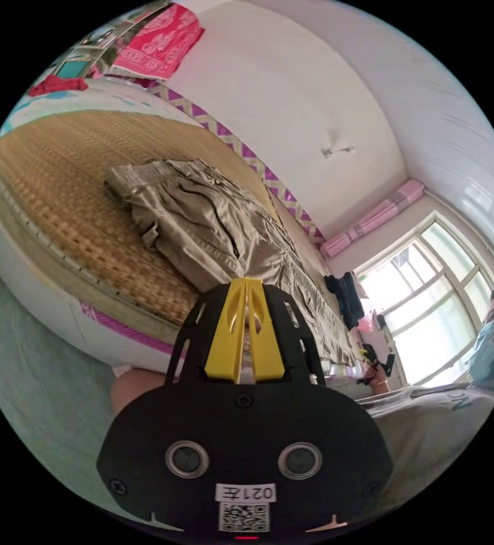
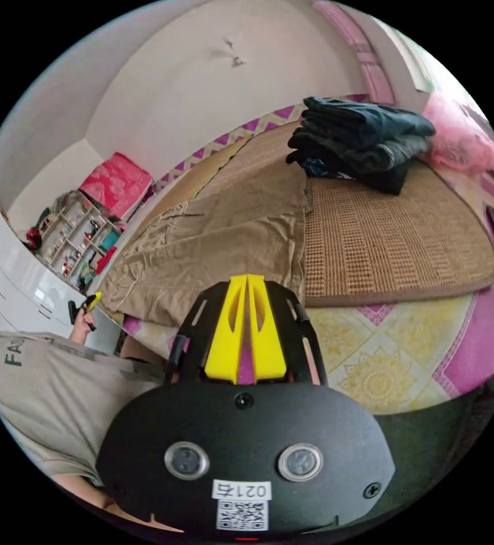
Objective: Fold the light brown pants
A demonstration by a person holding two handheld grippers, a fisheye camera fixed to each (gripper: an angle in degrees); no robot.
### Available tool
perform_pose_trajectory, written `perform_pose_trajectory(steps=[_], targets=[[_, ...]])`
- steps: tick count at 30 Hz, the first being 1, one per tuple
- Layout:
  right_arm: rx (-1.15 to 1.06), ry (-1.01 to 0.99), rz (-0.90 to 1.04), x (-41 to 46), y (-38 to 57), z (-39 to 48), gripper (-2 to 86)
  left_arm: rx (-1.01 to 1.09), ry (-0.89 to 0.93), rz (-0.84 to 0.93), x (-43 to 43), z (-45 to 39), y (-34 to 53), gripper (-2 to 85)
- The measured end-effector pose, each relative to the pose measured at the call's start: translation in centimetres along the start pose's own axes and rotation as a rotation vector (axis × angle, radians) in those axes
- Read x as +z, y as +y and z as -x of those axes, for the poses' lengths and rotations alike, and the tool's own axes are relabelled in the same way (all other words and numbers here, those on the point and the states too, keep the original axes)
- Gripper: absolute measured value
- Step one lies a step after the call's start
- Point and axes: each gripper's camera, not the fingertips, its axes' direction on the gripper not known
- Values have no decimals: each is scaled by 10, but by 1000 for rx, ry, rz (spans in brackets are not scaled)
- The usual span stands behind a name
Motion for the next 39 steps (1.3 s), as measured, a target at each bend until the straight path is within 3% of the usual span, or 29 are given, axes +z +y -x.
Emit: perform_pose_trajectory(steps=[4, 6, 12, 21, 33, 39], targets=[[378, -128, -149, -36, 73, -48, 99, -137, 49, -30, -27, 32, 4, 29], [494, -188, -179, -41, 107, -60, 111, -206, 75, -22, -37, 48, 8, 90], [746, -312, -292, -41, 189, -76, 114, -299, 130, -80, -53, 66, 20, 126], [738, -338, -227, -1, 166, -61, 123, -306, 90, -5, -40, 64, -7, 171], [770, -371, -233, 32, 169, -54, 92, -404, 131, 15, 4, 114, -35, 152], [803, -358, -273, 20, 191, -61, 87, -407, 62, 50, -16, 129, -30, 157]])
